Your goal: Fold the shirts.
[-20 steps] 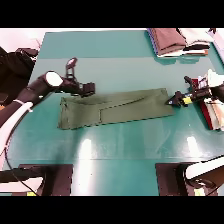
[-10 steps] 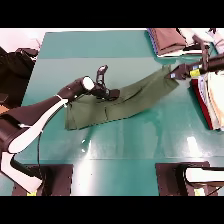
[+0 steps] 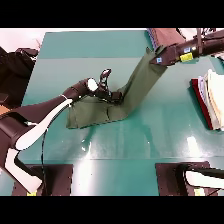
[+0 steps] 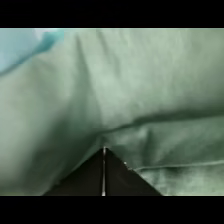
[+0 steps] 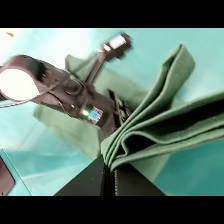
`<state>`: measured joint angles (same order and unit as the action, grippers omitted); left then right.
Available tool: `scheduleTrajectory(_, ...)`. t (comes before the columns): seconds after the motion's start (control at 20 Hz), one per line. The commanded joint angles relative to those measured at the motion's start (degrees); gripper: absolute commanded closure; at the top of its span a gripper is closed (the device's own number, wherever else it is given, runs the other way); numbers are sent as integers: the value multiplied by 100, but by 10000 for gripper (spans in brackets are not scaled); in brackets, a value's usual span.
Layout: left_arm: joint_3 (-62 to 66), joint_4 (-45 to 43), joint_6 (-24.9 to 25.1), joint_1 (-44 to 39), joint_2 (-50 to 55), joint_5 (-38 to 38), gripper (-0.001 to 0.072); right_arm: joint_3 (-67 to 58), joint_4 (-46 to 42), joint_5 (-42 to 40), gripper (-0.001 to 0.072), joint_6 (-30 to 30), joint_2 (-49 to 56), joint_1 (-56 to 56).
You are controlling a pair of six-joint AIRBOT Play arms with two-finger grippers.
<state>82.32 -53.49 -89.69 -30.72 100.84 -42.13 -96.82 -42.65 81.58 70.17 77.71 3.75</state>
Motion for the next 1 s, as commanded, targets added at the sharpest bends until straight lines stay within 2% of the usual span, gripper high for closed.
scheduleTrajectory(0.0,35,-90,-31,501,-549,-304,680,-146,463,-369,697,101,-15,520)
scheduleTrajectory(0.1,35,-374,-24,1088,-1202,-601,679,-146,870,-573,697,66,79,881)
scheduleTrajectory(0.25,35,-1134,-26,2039,-2352,-960,679,-146,1016,-1062,697,-39,442,1766)
scheduleTrajectory(0.4,35,-1711,-26,2839,-3427,-1204,679,-146,1021,-2251,696,-122,1139,2979)
scheduleTrajectory(0.45,35,-1773,-26,3032,-3681,-1281,679,-149,1062,-2754,675,-304,1401,3351)
scheduleTrajectory(0.5,35,-1823,-26,3195,-3901,-1357,679,-151,1252,-3250,471,-595,1672,3700)
scheduleTrajectory(0.55,35,-1853,-26,3320,-4057,-1436,679,-157,1427,-3585,309,-625,1869,3936)
scheduleTrajectory(0.65,35,-1867,-22,3423,-4188,-1565,679,-334,1292,-3611,306,-612,2076,4061)
scheduleTrajectory(0.7,35,-1860,13,3412,-4192,-1659,680,-345,1226,-3442,349,-612,2035,3963)
scheduleTrajectory(0.75,28,-1862,20,3348,-4179,-1770,680,-267,1099,-3241,355,-612,1930,3818)
scheduleTrajectory(0.95,4,-1864,175,2752,-4094,-1832,680,955,284,-2730,355,-343,1088,2811)
